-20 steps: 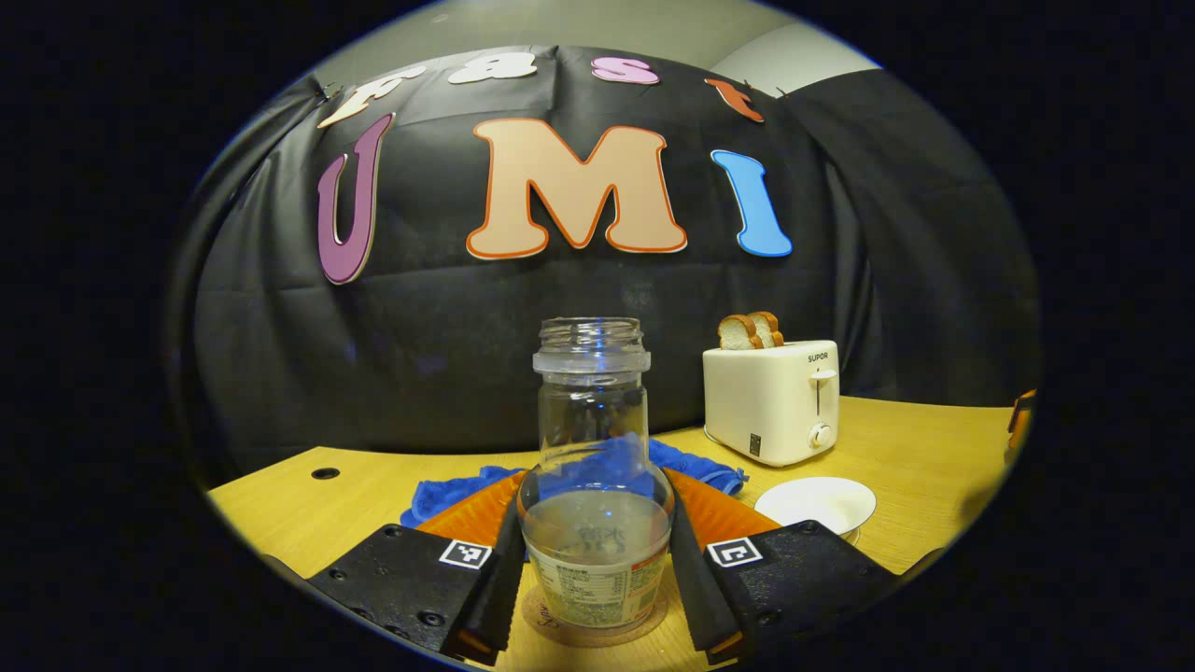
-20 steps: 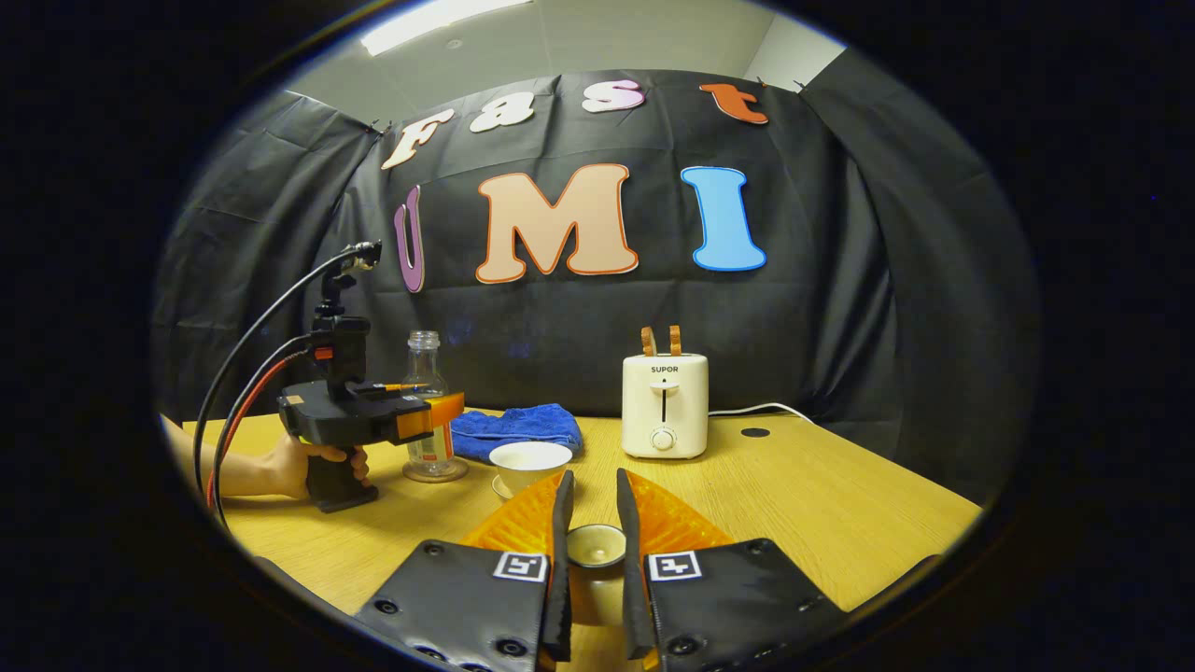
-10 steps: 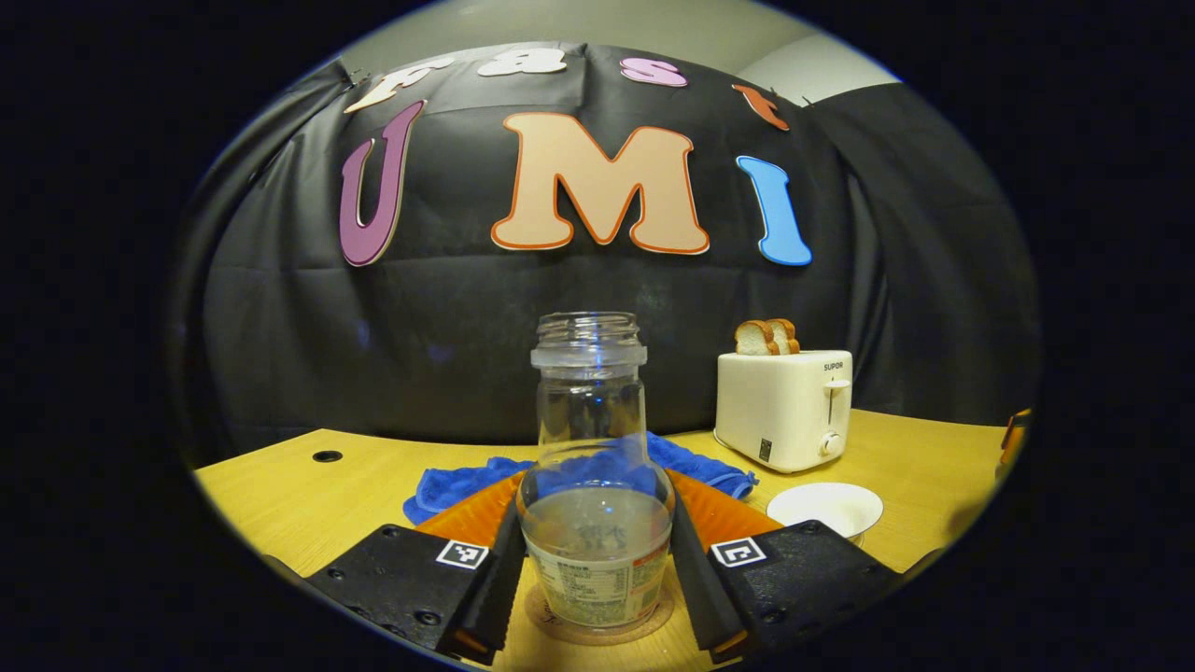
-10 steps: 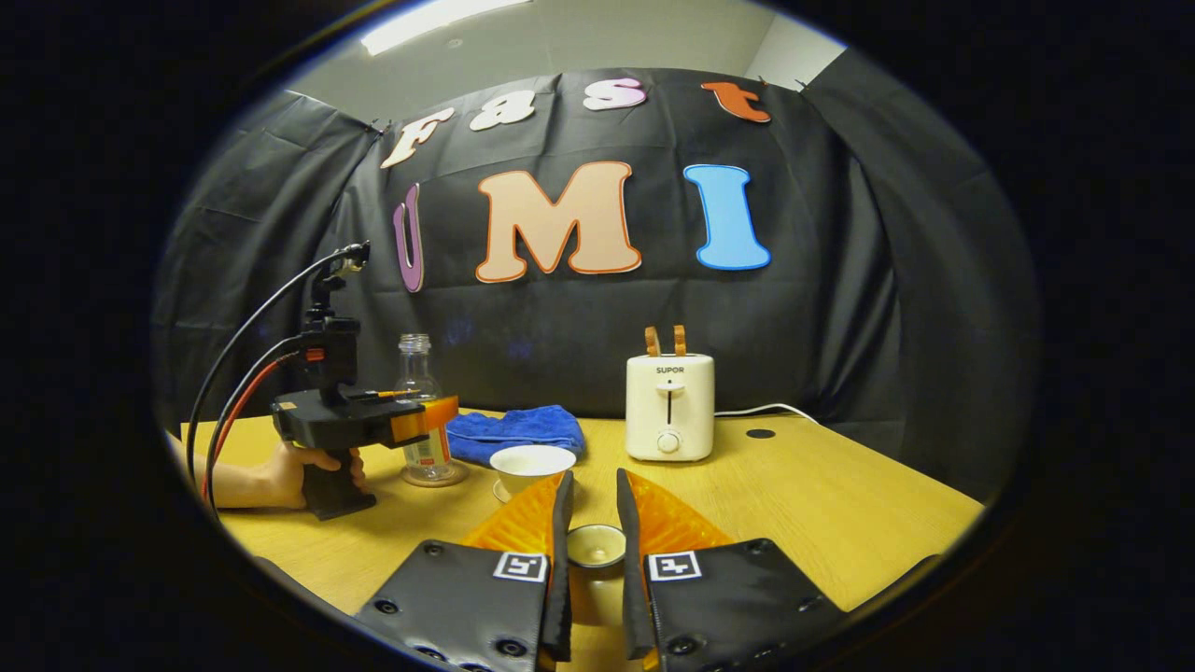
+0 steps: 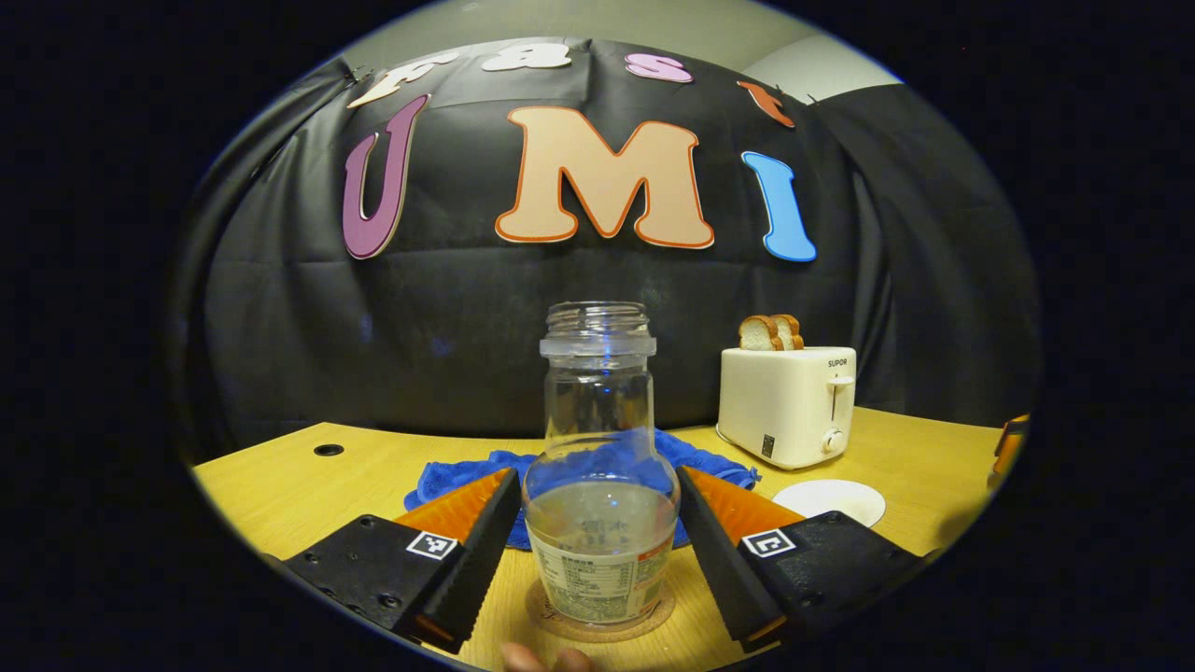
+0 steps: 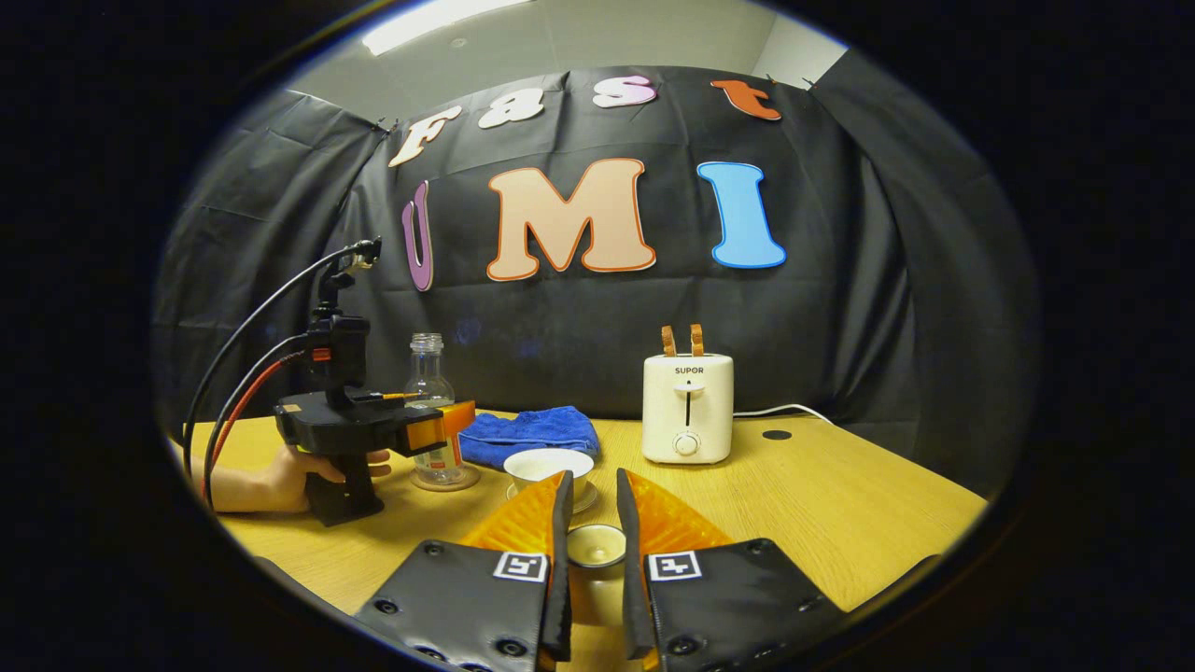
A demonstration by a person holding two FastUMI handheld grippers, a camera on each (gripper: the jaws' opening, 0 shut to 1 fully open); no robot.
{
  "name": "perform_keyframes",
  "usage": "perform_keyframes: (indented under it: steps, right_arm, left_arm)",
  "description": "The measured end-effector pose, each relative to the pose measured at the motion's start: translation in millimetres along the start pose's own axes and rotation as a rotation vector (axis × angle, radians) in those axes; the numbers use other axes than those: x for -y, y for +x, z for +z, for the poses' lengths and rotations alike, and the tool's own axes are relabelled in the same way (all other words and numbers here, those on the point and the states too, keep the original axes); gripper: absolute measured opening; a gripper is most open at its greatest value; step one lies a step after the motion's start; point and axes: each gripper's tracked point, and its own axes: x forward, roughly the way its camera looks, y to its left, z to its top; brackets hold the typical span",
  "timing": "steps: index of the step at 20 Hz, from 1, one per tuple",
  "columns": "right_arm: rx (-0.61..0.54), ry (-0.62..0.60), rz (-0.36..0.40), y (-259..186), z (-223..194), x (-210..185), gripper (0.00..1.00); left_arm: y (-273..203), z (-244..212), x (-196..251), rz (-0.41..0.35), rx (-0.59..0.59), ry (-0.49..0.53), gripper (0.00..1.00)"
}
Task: Open the teacup lid with one hand, grasp the water bottle and pour water into the teacup with the other hand; after pouring, place the water bottle on the coaster and then close the teacup lid.
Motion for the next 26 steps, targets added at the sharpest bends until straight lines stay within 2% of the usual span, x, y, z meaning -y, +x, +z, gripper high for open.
perform_keyframes:
  steps: [4,5,7,16,21,26]
  right_arm:
    - [0.0,0.0,0.0,1,0,0,0.25]
    - [0.0,0.0,0.0,1,0,0,0.25]
    - [0.0,0.0,0.0,0,0,0,0.25]
    - [0.001,0.0,0.004,3,0,-1,0.25]
    - [0.002,0.021,0.016,28,4,-6,0.25]
    - [0.013,0.018,0.054,76,36,-32,0.25]
  left_arm:
    - [-3,-1,-3,0.003,-0.007,-0.002,0.94]
    - [-4,-1,-3,0.005,-0.014,-0.002,0.97]
    - [-8,0,-6,0.018,-0.013,-0.004,0.95]
    - [-43,1,-7,-0.006,-0.015,-0.003,0.95]
    - [-82,2,-14,0.011,-0.017,-0.001,0.95]
    - [-137,4,-21,0.027,-0.012,-0.002,0.95]
